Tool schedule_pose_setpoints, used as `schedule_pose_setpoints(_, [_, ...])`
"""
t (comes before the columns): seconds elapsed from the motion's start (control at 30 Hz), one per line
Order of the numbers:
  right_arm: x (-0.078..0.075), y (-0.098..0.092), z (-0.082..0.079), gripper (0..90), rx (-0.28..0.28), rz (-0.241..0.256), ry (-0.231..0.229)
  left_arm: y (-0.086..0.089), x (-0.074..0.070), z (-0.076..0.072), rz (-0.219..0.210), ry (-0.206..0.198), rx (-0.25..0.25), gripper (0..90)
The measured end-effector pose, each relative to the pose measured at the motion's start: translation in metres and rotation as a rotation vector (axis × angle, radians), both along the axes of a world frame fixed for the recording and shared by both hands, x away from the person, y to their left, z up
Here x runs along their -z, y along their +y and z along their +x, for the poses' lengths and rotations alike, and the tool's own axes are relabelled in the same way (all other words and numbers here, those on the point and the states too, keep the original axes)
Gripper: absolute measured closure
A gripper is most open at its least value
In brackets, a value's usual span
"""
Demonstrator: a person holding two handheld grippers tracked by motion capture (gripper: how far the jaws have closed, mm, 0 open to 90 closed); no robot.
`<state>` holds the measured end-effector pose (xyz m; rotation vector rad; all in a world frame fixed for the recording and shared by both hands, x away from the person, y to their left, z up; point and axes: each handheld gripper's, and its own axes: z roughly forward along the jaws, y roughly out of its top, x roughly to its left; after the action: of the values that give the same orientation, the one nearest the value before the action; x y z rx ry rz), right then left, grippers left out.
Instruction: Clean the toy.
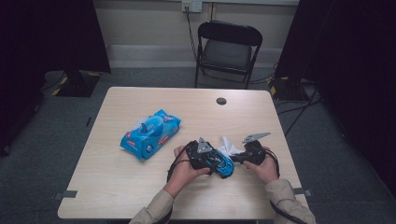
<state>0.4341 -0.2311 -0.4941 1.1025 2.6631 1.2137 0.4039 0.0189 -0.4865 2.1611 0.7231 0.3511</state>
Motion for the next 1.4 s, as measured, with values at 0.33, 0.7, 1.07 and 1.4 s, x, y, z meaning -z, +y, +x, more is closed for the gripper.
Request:
schedule_pose_setpoints(0.33, [0.002, -0.013, -0.016, 86.5, 0.015, 0.014, -0.017, 0.000, 0.000, 0.000, 0.002, 0.003, 0.001, 16.8])
schedule_pose_setpoints(0.7, [-0.003, -0.021, -0.035, 86.2, 0.004, -0.052, -0.039, 0.001, -0.001, 0.001, 0.003, 0.004, 0.013, 16.8])
schedule_pose_setpoints(1.07, [-0.027, -0.038, -0.047, 85.8, 0.102, 0.033, -0.092, 0.005, -0.007, 0.005, -0.029, 0.052, 0.062, 17.0])
schedule_pose_setpoints(1.4, [-0.037, -0.021, -0.046, 85.8, 0.097, 0.030, -0.129, 0.024, -0.021, 0.001, -0.031, 0.054, 0.062, 16.3])
